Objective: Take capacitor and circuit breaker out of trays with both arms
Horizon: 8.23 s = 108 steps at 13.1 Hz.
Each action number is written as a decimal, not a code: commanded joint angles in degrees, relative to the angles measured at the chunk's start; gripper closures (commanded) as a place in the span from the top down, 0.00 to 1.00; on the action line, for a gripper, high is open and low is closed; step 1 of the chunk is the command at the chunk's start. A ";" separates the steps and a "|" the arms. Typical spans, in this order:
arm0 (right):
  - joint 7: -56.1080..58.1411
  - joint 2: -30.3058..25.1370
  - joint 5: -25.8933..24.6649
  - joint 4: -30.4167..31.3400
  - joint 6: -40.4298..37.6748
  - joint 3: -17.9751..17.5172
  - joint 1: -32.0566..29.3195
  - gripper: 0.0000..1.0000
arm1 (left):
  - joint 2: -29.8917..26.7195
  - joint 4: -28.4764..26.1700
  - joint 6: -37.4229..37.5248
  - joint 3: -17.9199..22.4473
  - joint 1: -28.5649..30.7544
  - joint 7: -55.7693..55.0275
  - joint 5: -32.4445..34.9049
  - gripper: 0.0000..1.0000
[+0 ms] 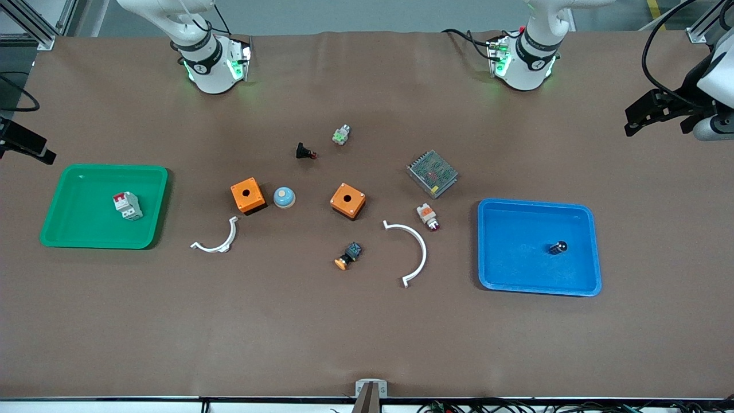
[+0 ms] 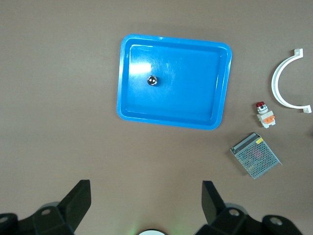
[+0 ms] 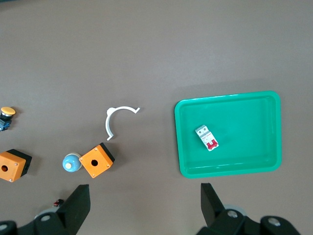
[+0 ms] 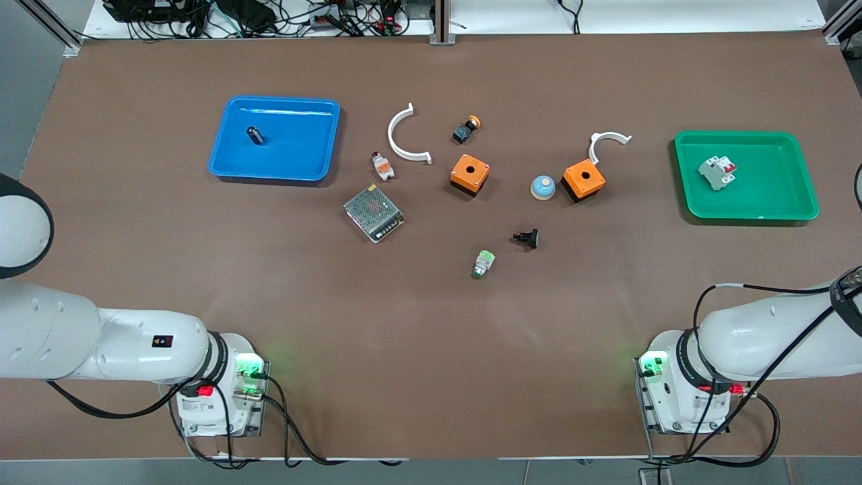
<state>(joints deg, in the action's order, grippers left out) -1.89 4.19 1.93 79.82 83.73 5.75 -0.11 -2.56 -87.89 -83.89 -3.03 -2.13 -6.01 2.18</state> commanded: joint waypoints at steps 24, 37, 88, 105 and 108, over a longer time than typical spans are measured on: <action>36.88 11.70 -3.60 52.18 65.56 -0.04 -15.71 1.00 | 31.38 -23.11 -56.99 0.40 4.76 1.44 -0.60 0.74; 26.98 9.17 -3.07 46.68 60.52 -0.65 -11.77 0.01 | 26.14 -22.59 -49.90 -0.83 1.35 -3.12 -0.60 0.01; 2.69 -6.22 0.28 8.00 15.67 -0.74 -3.85 1.00 | -0.95 -5.80 -5.77 0.49 -0.07 -0.05 -1.21 1.00; -0.04 -6.22 0.18 8.07 10.22 -0.65 -3.93 1.00 | 0.02 -2.72 -3.21 -1.09 -0.78 1.00 -1.39 1.00; -0.04 -5.78 0.18 8.07 10.40 -0.65 -4.19 1.00 | 0.02 -2.72 -2.95 -1.10 -0.77 1.35 -1.39 1.00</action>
<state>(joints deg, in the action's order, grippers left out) -0.98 -2.15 2.99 88.55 94.37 5.26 -3.90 -2.95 -91.94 -88.21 -4.16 -3.07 -5.95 1.84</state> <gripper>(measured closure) 0.000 0.000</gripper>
